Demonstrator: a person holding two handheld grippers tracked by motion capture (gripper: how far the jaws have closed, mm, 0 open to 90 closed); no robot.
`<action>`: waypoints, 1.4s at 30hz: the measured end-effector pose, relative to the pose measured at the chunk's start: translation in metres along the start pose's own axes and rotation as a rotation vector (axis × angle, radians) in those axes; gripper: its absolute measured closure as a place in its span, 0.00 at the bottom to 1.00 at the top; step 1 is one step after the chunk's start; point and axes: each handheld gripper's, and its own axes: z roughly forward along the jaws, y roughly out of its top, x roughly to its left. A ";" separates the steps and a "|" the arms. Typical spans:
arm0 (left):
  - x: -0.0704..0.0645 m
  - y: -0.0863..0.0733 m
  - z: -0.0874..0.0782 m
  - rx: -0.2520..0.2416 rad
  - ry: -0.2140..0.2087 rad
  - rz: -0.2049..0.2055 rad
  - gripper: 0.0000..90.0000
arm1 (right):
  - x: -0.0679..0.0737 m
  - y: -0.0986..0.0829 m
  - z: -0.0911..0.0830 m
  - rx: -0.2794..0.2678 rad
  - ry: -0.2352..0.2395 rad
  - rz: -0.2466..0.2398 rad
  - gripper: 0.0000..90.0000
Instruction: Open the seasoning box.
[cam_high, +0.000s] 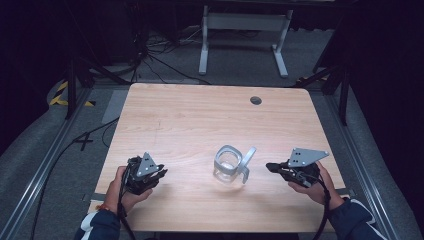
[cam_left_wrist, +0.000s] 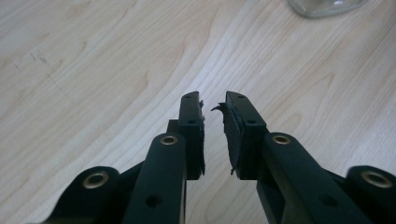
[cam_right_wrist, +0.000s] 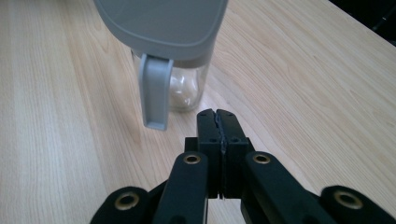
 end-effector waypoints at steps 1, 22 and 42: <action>0.001 -0.004 0.000 0.003 -0.002 -0.010 0.84 | -0.001 -0.002 -0.002 0.006 -0.002 0.002 1.00; 0.001 -0.036 0.002 0.065 -0.043 -0.059 0.60 | -0.014 -0.061 -0.019 0.152 -0.080 0.051 0.81; 0.001 -0.049 0.011 0.074 -0.074 -0.127 0.32 | -0.022 -0.125 -0.037 0.151 -0.129 0.200 0.44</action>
